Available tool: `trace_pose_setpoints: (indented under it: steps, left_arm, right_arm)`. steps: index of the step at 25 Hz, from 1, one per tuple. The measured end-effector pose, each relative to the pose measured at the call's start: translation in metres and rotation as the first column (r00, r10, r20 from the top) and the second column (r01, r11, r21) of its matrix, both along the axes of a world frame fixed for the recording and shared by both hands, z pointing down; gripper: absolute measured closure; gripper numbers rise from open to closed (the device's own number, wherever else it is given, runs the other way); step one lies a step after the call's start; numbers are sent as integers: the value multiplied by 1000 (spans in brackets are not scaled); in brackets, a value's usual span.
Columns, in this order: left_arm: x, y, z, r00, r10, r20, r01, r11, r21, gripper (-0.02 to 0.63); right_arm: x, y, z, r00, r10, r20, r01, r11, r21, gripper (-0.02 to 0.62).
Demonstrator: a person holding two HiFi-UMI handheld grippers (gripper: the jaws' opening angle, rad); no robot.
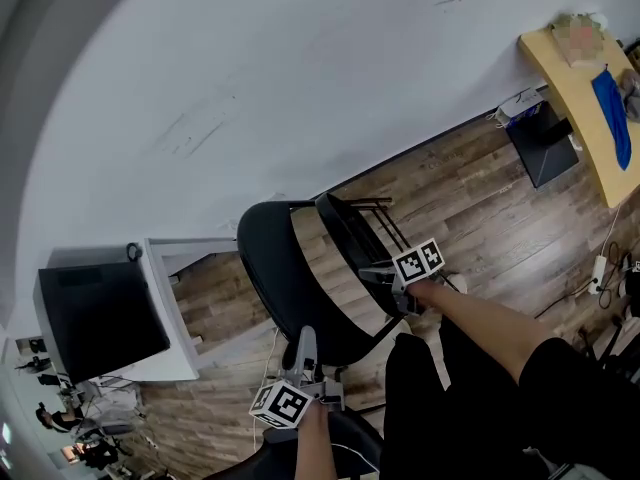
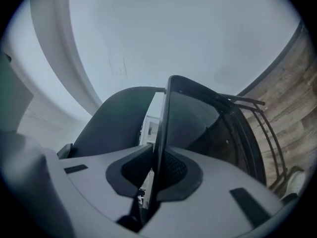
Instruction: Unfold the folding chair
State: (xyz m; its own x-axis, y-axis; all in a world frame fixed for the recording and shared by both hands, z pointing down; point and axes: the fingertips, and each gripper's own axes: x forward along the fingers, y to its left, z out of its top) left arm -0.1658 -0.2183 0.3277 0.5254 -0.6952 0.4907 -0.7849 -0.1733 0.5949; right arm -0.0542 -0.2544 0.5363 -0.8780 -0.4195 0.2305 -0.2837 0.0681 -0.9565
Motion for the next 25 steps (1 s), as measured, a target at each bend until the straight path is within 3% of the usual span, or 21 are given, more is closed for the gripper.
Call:
trace_pose_setpoints:
  steps: [7, 14, 25]
  left_arm:
    - [12, 28, 3, 998, 39, 58, -39, 999, 4, 483]
    - [22, 67, 18, 994, 35, 104, -35, 999, -6, 491]
    - [36, 94, 28, 992, 11, 127, -11, 1000, -2, 497]
  right_arm:
    - [6, 25, 6, 999, -23, 41, 23, 1000, 8, 554]
    - [18, 61, 20, 995, -103, 6, 103, 995, -7, 541]
    - [36, 85, 30, 995, -68, -67, 64, 996, -70, 529]
